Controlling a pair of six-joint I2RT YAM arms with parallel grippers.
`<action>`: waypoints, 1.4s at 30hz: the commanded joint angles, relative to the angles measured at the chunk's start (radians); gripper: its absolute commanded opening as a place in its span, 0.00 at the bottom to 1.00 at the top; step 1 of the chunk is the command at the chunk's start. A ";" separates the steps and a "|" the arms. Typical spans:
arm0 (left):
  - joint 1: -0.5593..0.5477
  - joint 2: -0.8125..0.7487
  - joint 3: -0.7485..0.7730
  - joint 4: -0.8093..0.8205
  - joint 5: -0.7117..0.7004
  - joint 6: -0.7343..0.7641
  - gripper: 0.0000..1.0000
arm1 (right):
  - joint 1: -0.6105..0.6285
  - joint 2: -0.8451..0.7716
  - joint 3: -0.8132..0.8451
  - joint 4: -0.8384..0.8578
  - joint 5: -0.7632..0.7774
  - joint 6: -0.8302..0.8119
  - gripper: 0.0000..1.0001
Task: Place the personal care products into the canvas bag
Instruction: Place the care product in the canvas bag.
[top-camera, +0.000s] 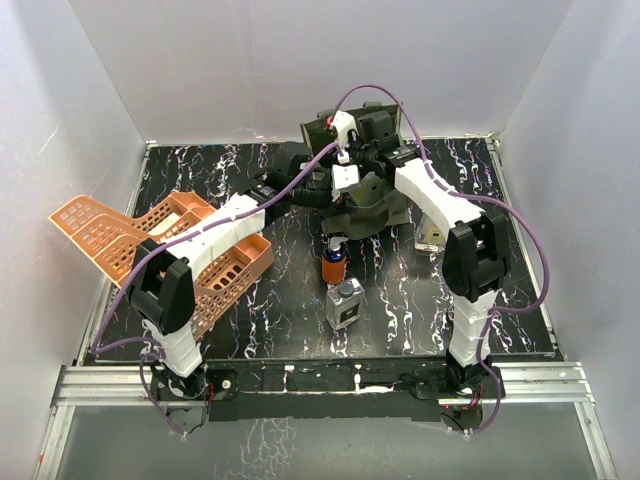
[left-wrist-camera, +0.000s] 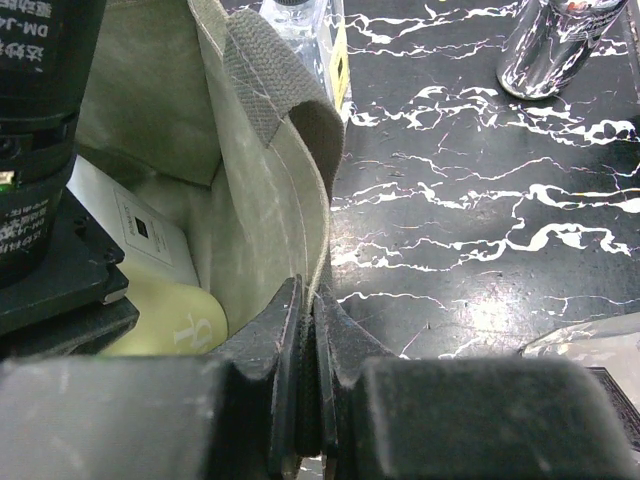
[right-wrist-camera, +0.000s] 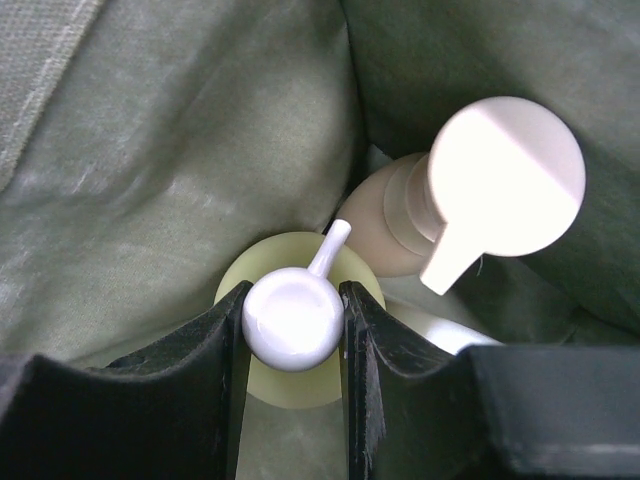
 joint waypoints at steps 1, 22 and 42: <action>-0.004 -0.088 0.068 -0.007 0.066 0.013 0.00 | -0.022 -0.054 0.001 0.175 -0.100 0.088 0.08; 0.002 -0.076 0.191 -0.094 0.086 0.021 0.00 | -0.037 -0.079 -0.166 0.221 -0.107 -0.055 0.08; 0.002 -0.087 0.062 -0.299 0.089 0.284 0.00 | -0.038 -0.104 -0.127 0.375 -0.222 0.111 0.08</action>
